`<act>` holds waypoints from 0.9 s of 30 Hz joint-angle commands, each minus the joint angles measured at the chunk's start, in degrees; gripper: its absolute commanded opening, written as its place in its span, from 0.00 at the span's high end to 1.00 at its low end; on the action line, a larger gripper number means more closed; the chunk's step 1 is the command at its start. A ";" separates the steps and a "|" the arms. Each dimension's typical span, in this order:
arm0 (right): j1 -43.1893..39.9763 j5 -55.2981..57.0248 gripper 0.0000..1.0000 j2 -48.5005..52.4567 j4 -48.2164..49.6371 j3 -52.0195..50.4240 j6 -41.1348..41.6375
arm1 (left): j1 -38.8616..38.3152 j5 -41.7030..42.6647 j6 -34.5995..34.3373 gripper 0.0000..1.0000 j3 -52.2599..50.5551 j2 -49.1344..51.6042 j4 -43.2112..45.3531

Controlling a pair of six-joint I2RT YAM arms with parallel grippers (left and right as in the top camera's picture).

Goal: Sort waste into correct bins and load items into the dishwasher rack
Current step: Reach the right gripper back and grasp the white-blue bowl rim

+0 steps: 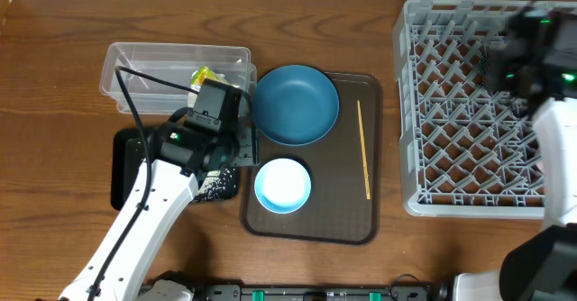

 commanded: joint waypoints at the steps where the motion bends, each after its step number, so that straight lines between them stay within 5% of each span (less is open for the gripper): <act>1: 6.19 -13.57 0.45 0.00 -5.25 0.11 2.93 | -0.07 -6.14 -2.29 0.37 0.37 -0.28 -2.43; 11: 26.32 -9.07 0.43 0.46 -14.80 -0.76 4.42 | 1.84 -12.83 -12.33 0.37 0.37 -0.31 -8.15; 27: 46.07 -3.72 0.47 12.81 -15.43 -0.83 13.44 | 12.70 -12.61 -12.59 0.37 0.37 -0.31 -10.38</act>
